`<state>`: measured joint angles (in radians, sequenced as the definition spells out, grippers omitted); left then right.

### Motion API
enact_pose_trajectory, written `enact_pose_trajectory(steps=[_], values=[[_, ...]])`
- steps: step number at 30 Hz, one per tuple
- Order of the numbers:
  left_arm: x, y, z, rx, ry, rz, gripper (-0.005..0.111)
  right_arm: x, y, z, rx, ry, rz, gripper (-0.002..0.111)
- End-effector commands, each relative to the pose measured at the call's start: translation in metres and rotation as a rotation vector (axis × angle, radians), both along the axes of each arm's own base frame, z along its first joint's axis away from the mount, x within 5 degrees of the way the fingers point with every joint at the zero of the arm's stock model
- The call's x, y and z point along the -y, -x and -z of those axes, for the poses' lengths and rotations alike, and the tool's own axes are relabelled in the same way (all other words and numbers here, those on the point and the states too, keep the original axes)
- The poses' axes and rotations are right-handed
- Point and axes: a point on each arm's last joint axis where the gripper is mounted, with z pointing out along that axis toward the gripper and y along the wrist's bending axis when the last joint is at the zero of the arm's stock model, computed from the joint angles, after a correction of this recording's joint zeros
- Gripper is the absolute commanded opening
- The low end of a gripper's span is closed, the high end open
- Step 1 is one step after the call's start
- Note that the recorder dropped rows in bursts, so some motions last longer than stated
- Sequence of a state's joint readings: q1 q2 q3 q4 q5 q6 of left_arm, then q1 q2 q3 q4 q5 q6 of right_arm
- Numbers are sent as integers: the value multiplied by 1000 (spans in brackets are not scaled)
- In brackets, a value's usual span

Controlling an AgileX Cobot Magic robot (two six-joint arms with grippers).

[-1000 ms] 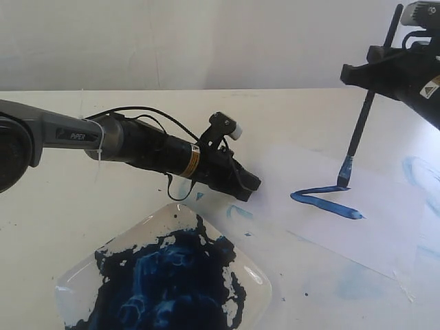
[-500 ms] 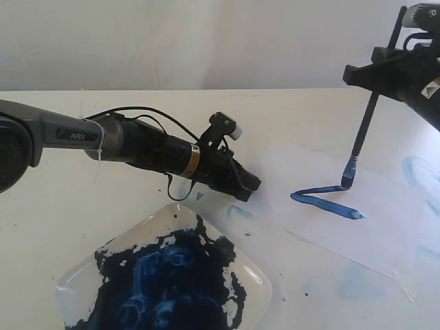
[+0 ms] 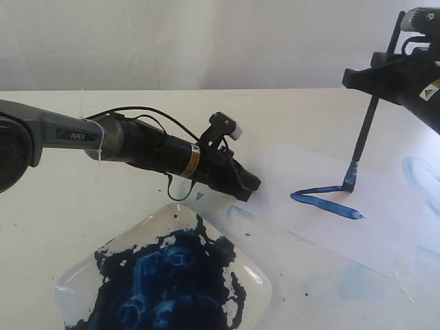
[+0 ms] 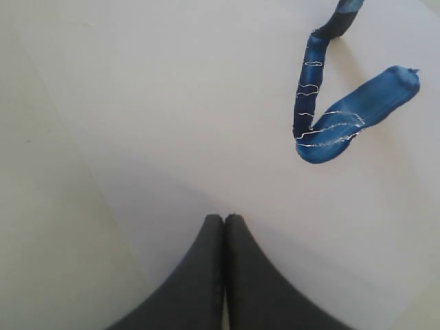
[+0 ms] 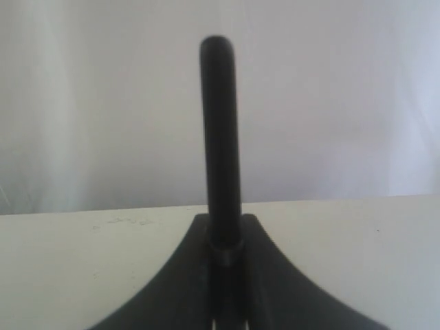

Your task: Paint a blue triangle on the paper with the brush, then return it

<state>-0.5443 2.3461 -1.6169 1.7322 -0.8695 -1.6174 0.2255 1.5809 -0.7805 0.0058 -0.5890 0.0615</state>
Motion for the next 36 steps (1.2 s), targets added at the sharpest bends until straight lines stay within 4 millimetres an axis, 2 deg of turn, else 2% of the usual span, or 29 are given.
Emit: enact_pose_trajectory(steps=[1,6,15,36], values=[[-2,-1,0,8,-12,-2,0,3,3,2,-51,12,9,0],[-2,-1,1,9,-13,-4,0,4,8,-7,-59,-20,13,0],[-3,-3,1,18,-23,-21,0,5,13,-4,-144,-4,14,0],[-3,-3,1,18,-23,-21,0,9,29,-19,-219,-3,18,0]])
